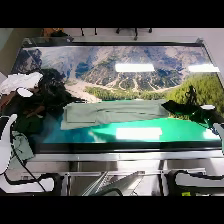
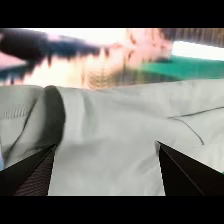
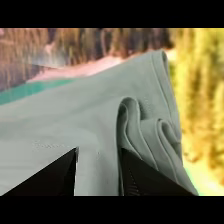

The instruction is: Fold the shirts.

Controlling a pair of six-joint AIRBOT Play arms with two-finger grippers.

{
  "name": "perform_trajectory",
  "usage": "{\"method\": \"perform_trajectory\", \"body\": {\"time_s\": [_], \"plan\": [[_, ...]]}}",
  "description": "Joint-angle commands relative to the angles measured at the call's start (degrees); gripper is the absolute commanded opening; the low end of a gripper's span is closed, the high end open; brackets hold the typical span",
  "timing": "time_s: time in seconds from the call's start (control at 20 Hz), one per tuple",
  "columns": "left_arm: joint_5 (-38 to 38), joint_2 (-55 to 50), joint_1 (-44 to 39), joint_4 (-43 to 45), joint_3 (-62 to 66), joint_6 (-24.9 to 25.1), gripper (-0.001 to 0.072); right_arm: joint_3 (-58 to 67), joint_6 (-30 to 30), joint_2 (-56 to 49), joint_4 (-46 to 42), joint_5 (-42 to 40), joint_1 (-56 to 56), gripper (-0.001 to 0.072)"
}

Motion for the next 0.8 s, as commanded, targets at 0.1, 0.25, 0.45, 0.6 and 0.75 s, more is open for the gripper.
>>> {"method": "perform_trajectory", "body": {"time_s": [0.1,0.25,0.45,0.6,0.75], "plan": [[-7.1,-3.2,1.9,-0.4,9.0,-0.4,0.0705,7.6,3.5,-0.1,-12.3,5.5,-4.1,0.0529],[-12.4,-3.2,1.2,-0.7,13.3,-1.3,0.0705,8.1,3.5,-4.6,-11.8,6.5,-4.2,0.0588],[-14.4,-3.1,-1.5,-0.8,15.7,-2.7,0.0705,8.1,3.5,-10.4,-8.6,9.9,-4.2,0.0643],[-14.2,-2.9,-4.5,-1.0,15.7,-3.5,0.0705,8.1,3.5,-12.3,-8.3,10.0,-3.8,0.0637],[-12.9,-3.0,-8.9,-1.0,15.7,-4.3,0.0704,8.3,1.0,-12.6,-6.8,9.5,-1.6,0.0285]]}}
